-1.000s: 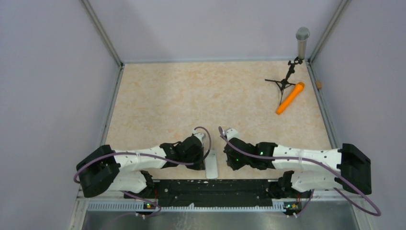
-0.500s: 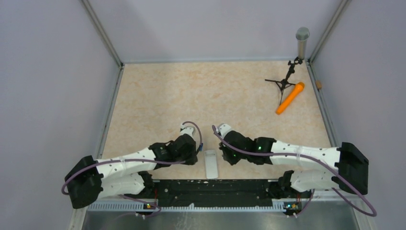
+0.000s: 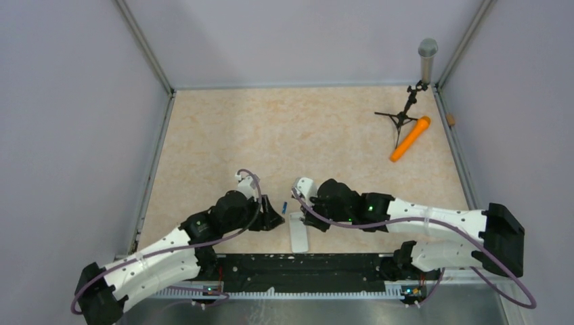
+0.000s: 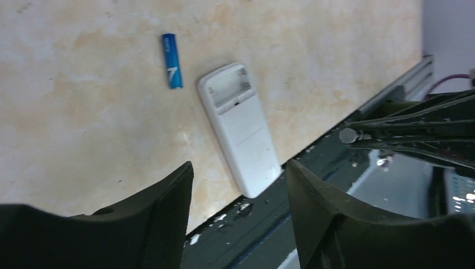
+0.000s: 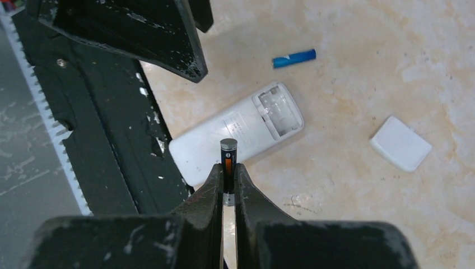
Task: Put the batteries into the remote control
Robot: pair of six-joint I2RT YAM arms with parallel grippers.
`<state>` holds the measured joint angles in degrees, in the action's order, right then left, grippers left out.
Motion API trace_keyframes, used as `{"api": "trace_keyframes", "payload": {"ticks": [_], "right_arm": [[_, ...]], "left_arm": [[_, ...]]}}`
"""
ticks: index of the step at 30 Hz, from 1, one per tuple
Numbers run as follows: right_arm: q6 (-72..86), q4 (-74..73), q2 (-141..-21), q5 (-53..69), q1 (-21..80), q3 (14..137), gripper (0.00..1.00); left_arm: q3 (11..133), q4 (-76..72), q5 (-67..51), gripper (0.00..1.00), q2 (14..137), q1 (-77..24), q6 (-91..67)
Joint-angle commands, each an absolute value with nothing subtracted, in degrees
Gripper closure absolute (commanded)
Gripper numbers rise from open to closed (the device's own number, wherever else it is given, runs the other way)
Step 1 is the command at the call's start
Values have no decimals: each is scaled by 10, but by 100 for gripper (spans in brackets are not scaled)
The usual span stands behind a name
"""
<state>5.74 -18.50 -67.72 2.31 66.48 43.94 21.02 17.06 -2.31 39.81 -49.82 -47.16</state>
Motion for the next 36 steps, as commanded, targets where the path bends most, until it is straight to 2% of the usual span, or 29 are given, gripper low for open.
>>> {"api": "trace_keyframes", "payload": {"ticks": [1,11,27,36], "right_arm": [[-27,-108,-633,90,659,422,100],[-106,-36,-613,163,659,397,100],[-134,22,-665,200,659,409,100],[-137,30,-670,208,660,409,100]], "left_arm": [[184,89,-125,36,342,-474,-500],[118,-66,-274,37,287,-422,-578],[92,-148,-330,56,314,-411,-615],[90,-153,-336,71,326,-411,-615]]}}
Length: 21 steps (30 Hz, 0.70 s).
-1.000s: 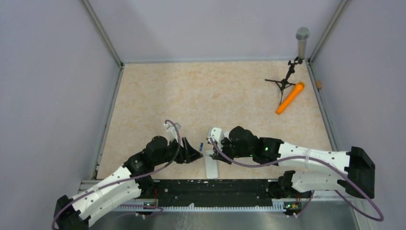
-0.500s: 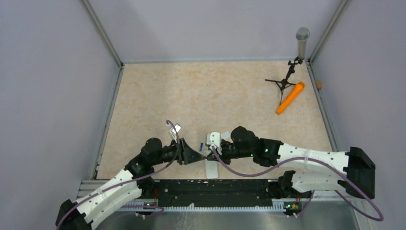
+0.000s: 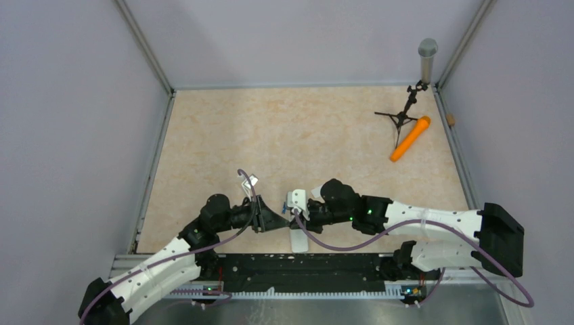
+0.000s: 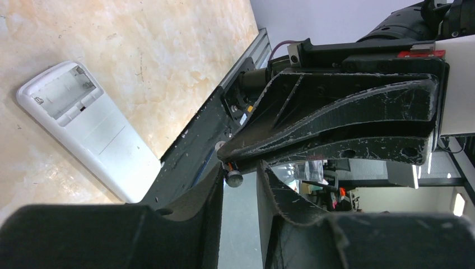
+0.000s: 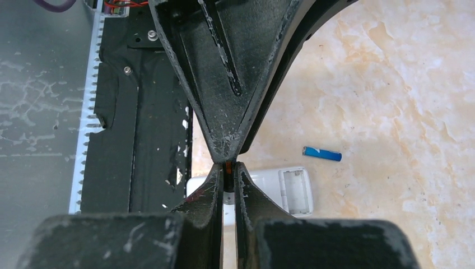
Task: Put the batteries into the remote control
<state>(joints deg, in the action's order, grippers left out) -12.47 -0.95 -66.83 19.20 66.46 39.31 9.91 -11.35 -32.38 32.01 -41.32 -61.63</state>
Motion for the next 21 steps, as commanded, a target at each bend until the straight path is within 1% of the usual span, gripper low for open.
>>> {"api": "trace_keyframes", "payload": {"ticks": [1,8,11,14,15,17,19,21], "right_arm": [[-137,31,-670,209,660,408,100],[-134,35,-666,207,659,407,100],[-134,32,-663,206,660,408,100],[-134,24,-661,203,660,410,100],[-134,20,-661,203,660,411,100],[-133,10,-657,201,659,415,96],[-134,3,-650,199,659,411,90],[-134,3,-637,195,660,402,85]], "left_arm": [[89,-156,-338,73,328,-411,-616],[85,-160,-341,78,336,-411,-619],[85,-159,-341,86,338,-410,-619],[87,-159,-339,100,340,-410,-618],[88,-158,-339,100,339,-411,-618],[87,-159,-339,100,338,-411,-616],[88,-162,-339,100,335,-411,-617],[86,-169,-341,100,332,-411,-619]]}}
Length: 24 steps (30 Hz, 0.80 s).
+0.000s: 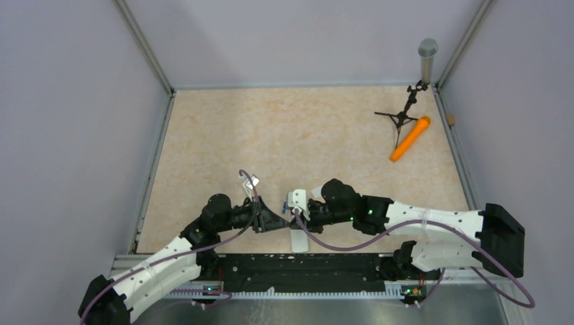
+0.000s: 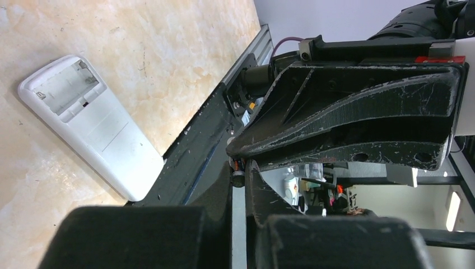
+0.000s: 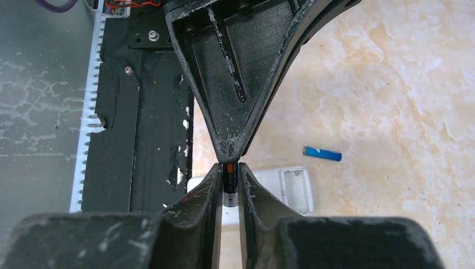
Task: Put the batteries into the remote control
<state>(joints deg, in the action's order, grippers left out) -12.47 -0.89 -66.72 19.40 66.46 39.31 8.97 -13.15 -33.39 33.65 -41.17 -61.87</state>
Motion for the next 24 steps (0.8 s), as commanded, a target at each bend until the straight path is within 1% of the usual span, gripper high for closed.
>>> {"api": "trace_keyframes", "payload": {"ticks": [1,3,7,18,24], "right_arm": [[-134,5,-629,194,659,396,83],[-136,10,-615,191,660,381,78],[-135,19,-581,192,660,358,73],[-134,34,-554,166,671,327,72],[-131,48,-554,163,677,320,72]], "left_arm": [[84,-172,-342,100,331,-410,-620],[81,-183,-343,100,329,-410,-620],[74,-208,-352,100,336,-408,-627],[50,-299,-366,100,341,-406,-661],[43,-313,-369,100,341,-407,-671]]}}
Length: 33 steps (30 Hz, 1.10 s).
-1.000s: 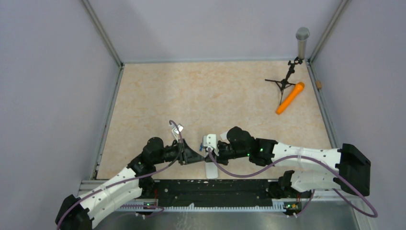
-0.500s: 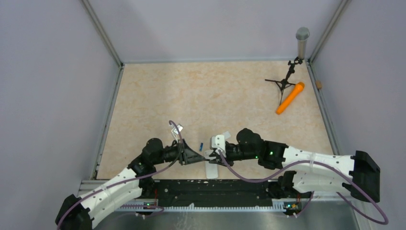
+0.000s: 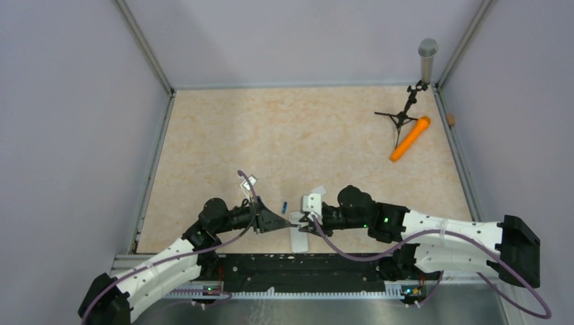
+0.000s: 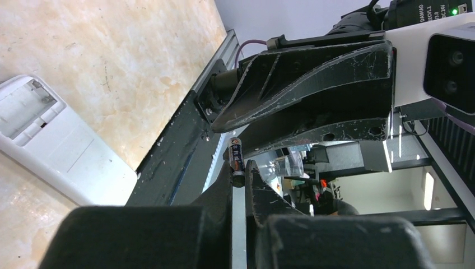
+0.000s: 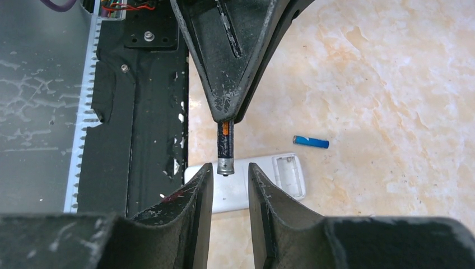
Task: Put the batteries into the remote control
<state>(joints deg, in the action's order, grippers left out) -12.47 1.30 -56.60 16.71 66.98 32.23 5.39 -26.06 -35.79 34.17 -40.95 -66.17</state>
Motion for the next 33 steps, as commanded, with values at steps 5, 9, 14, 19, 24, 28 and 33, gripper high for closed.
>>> {"api": "trace_keyframes", "payload": {"ticks": [5,9,14,19,24,28,33], "right_arm": [[-131,56,-549,161,679,316,73],[-132,60,-543,164,682,314,74],[-132,69,-541,171,685,311,75],[-134,69,-544,171,686,311,76],[-134,69,-551,172,685,313,77],[-134,69,-557,173,685,316,77],[-135,70,-558,176,686,318,90]], "left_arm": [[42,-314,-370,100,343,-407,-671],[41,-315,-369,100,346,-407,-672],[41,-321,-369,100,352,-407,-673],[40,-330,-371,100,355,-407,-676],[40,-332,-371,100,355,-407,-677],[40,-334,-372,100,354,-406,-678],[38,-334,-372,100,352,-407,-679]]}}
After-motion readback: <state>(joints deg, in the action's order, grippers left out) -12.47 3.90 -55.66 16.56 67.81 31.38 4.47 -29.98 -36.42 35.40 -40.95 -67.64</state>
